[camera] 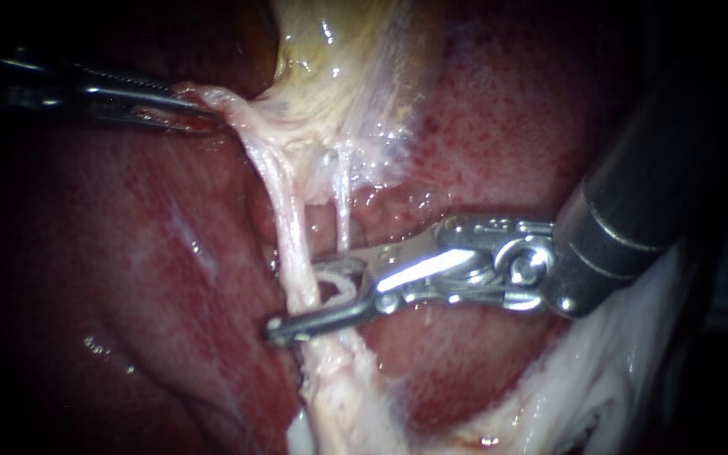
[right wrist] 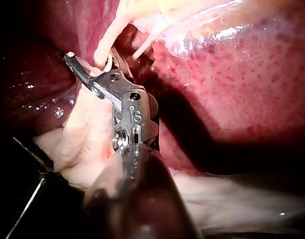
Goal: Clipping first clip left tube
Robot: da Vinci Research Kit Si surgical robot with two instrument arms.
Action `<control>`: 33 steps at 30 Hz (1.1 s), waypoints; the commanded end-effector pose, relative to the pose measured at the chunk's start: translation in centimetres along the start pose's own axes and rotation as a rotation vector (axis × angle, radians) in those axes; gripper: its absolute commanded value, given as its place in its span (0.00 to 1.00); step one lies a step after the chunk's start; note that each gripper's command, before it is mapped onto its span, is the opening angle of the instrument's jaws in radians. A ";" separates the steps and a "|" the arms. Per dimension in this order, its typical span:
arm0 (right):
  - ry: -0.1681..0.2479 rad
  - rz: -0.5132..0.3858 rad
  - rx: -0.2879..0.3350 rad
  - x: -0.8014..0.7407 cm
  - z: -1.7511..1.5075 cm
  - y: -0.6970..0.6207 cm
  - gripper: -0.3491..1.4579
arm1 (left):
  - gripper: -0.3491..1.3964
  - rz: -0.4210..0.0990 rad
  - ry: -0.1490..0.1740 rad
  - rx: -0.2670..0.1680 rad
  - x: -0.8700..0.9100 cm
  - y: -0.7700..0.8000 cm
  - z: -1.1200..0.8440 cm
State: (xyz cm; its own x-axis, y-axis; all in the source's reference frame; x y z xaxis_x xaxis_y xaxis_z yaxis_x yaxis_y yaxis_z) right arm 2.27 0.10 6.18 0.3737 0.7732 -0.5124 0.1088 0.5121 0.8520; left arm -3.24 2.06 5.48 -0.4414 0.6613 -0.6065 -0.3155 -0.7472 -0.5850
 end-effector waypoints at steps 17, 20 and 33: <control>-0.043 0.088 0.128 -0.43 0.26 -0.02 0.45 | 0.00 0.000 0.000 0.001 0.00 0.00 0.00; -0.024 0.093 0.142 -0.41 0.29 -0.03 0.45 | 0.00 0.000 0.000 0.001 0.00 0.00 0.00; 0.022 0.107 0.179 -0.33 0.38 -0.13 0.45 | 0.00 0.000 0.000 0.001 0.00 0.00 0.01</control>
State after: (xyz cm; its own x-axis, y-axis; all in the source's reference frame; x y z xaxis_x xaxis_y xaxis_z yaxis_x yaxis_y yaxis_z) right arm 2.50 -0.39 6.27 0.3718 0.8296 -0.4167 0.2330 0.3511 0.9069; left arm -3.25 2.05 5.48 -0.4414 0.6610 -0.6069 -0.3160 -0.7475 -0.5844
